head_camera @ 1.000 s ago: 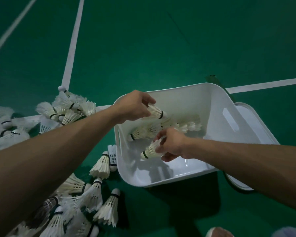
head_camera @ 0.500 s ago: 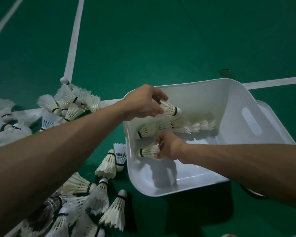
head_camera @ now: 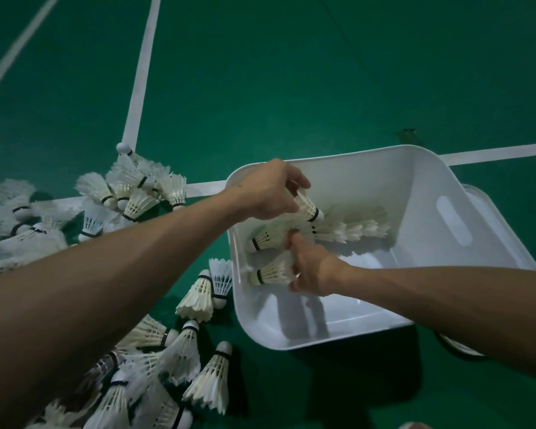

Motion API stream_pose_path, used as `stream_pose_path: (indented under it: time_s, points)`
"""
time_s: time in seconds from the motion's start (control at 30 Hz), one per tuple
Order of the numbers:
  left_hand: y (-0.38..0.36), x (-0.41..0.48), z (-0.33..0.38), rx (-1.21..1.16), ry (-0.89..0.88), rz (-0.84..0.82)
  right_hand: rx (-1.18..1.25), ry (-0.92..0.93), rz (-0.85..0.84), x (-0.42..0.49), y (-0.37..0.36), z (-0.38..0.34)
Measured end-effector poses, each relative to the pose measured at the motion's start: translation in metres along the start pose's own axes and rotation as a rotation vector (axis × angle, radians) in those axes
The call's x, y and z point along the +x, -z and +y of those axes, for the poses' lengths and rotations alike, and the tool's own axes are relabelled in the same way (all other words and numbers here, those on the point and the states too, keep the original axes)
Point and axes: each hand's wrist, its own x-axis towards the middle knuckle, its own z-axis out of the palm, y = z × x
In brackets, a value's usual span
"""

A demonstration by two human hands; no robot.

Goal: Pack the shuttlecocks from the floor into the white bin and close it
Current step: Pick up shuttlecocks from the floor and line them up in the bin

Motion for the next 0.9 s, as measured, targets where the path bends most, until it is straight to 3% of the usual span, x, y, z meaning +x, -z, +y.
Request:
stream_pose_path:
  time_s: [0.23, 0.33, 0.43, 0.63, 0.77, 0.9]
  points:
    - [-0.005, -0.006, 0.005, 0.085, -0.031, 0.024, -0.086, 0.006, 0.069, -0.032, 0.032, 0.011]
    - [-0.005, -0.009, 0.008, 0.118, -0.045, 0.032, -0.041, -0.049, 0.255, -0.047, 0.051, 0.013]
    - [-0.008, -0.012, 0.014, 0.091, -0.070, -0.026, 0.176, -0.029, 0.469, -0.054, 0.068, 0.013]
    - [-0.023, -0.018, 0.025, -0.026, -0.079, -0.136, 0.467, 0.059, 0.363, -0.056, 0.072, 0.013]
    - [-0.026, -0.020, 0.021, -0.091, -0.076, -0.148, 0.405, 0.033, 0.336, -0.060, 0.070, 0.018]
    - [-0.024, -0.015, 0.008, 0.122, -0.002, -0.175, 0.306, -0.042, 0.299, -0.057, 0.067, 0.033]
